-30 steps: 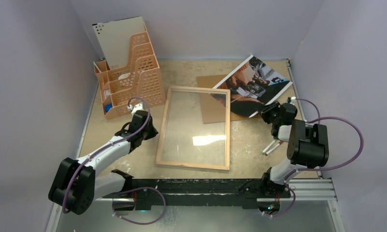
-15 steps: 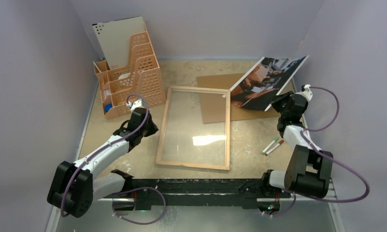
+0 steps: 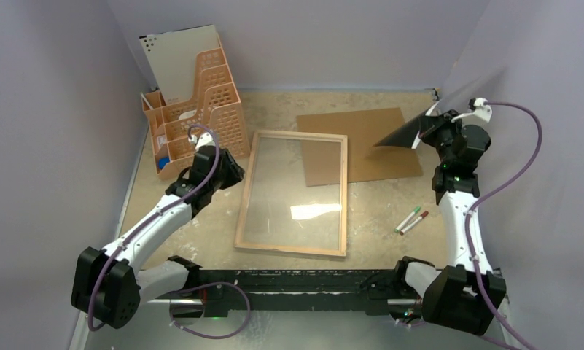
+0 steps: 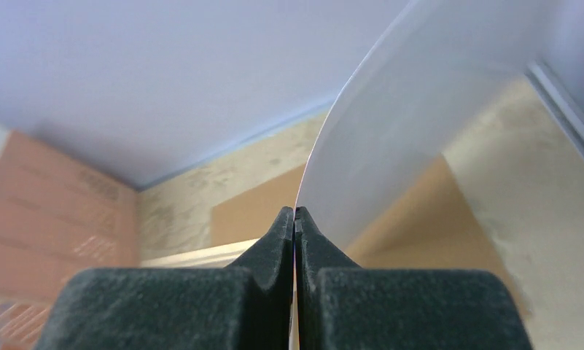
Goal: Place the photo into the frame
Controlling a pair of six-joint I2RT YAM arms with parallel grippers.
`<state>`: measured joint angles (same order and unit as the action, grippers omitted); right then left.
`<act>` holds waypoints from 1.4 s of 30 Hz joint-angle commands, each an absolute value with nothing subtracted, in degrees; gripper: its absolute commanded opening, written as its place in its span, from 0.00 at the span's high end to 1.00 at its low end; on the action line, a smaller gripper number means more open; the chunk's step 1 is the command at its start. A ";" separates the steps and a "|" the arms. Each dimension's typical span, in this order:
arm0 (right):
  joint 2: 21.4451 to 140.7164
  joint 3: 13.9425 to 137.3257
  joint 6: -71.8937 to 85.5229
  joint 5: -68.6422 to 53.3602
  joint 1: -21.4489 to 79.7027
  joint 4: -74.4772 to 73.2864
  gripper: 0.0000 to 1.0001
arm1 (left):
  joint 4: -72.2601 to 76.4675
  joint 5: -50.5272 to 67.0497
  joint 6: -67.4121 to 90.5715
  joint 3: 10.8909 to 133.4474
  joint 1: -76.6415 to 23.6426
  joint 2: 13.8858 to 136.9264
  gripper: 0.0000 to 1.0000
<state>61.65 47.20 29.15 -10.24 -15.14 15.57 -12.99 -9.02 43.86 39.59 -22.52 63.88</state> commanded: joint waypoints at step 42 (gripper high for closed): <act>52.37 55.07 28.33 -21.63 3.53 -33.96 1.00 | -13.90 8.70 39.21 58.63 -18.72 72.78 0.08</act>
